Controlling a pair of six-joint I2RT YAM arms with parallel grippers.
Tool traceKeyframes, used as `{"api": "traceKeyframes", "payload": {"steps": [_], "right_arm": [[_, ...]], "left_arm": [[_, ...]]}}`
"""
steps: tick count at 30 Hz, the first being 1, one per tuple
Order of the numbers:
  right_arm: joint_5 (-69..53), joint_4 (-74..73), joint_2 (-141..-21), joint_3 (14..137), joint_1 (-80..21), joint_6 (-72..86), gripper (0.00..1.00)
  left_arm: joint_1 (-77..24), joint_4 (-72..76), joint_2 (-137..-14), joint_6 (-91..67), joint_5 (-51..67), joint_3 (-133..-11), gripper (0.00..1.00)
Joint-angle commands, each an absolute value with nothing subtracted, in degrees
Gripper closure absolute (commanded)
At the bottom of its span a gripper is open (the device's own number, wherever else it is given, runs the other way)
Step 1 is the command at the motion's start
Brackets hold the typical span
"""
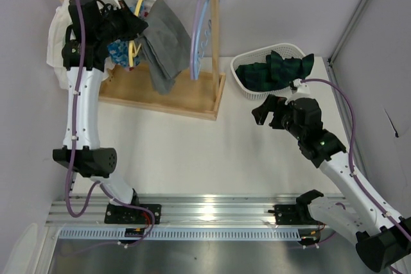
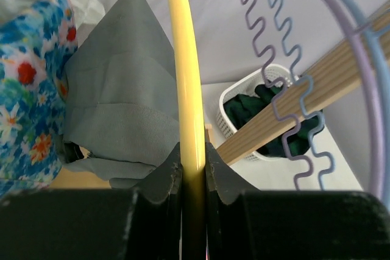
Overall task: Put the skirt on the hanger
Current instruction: Hang the hanger with skirt onto the clothesline
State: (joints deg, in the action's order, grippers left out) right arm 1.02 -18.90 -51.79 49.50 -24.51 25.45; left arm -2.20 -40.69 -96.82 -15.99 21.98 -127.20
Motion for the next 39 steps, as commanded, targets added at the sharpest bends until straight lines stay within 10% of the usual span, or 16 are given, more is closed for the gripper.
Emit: {"api": "traceKeyframes", "payload": {"steps": [1,14,20,21,26,39], "right_arm": [[2.2,-16.96,-50.54,48.43,-24.35,26.46,0.01],[2.9,-17.31,-51.06,48.25,-24.52,27.42,0.01],[3.34,-17.84,-51.24,49.39,-24.35,26.9,0.01],[3.34,-18.02,-51.5,49.57,-24.35,26.89,0.01],[3.25,-20.82,-53.52,52.82,-24.08,26.89,0.01],[5.27,-23.99,-53.35,58.09,-20.92,24.35,0.01]], "left_arm": [[-0.44,-34.89,-96.68,-14.15,23.46,-129.99,1.0],[4.31,-34.8,-97.82,-11.69,27.16,-127.88,0.97],[4.39,-34.28,-94.75,-9.58,22.77,-125.16,0.63],[4.39,-34.54,-94.49,-9.41,22.33,-125.33,0.39],[4.39,-36.21,-91.15,-8.18,19.61,-126.3,0.03],[4.39,-38.94,-64.12,-7.64,12.4,-106.04,0.01]]}}
